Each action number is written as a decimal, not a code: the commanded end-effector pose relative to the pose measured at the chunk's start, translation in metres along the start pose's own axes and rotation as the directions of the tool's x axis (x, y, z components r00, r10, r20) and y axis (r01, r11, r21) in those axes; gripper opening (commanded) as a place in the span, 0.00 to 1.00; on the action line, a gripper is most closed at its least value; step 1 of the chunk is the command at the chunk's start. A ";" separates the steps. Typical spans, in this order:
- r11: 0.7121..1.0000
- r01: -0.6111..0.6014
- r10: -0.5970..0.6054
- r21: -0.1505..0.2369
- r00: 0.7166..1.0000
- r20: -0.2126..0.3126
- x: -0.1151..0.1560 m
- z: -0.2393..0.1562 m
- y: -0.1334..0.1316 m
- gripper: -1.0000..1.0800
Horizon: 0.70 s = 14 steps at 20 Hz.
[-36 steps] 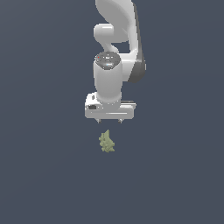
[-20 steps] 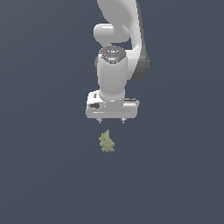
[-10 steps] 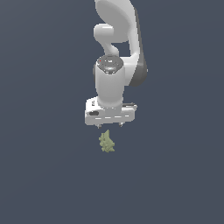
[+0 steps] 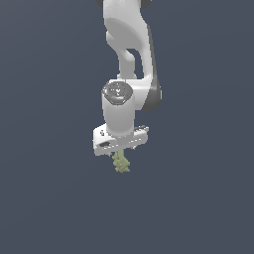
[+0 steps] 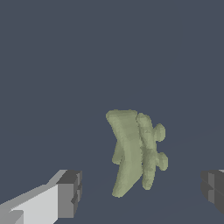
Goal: Pick up the object and move it to a goal position.
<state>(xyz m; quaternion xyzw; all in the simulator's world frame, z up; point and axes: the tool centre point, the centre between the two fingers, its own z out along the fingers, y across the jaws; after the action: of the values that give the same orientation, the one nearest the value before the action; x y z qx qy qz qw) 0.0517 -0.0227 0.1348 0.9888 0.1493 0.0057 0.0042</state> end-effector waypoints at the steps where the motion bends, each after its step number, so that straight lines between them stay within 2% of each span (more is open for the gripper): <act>1: 0.999 0.036 -0.036 0.004 0.999 0.004 0.003 0.007 0.004 0.96; 14: 0.997 0.082 -0.082 0.011 0.997 0.009 0.005 0.021 0.009 0.96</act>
<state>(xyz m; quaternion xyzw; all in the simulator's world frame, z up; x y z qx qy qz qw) 0.0598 -0.0297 0.1161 0.9818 0.1897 0.0003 0.0003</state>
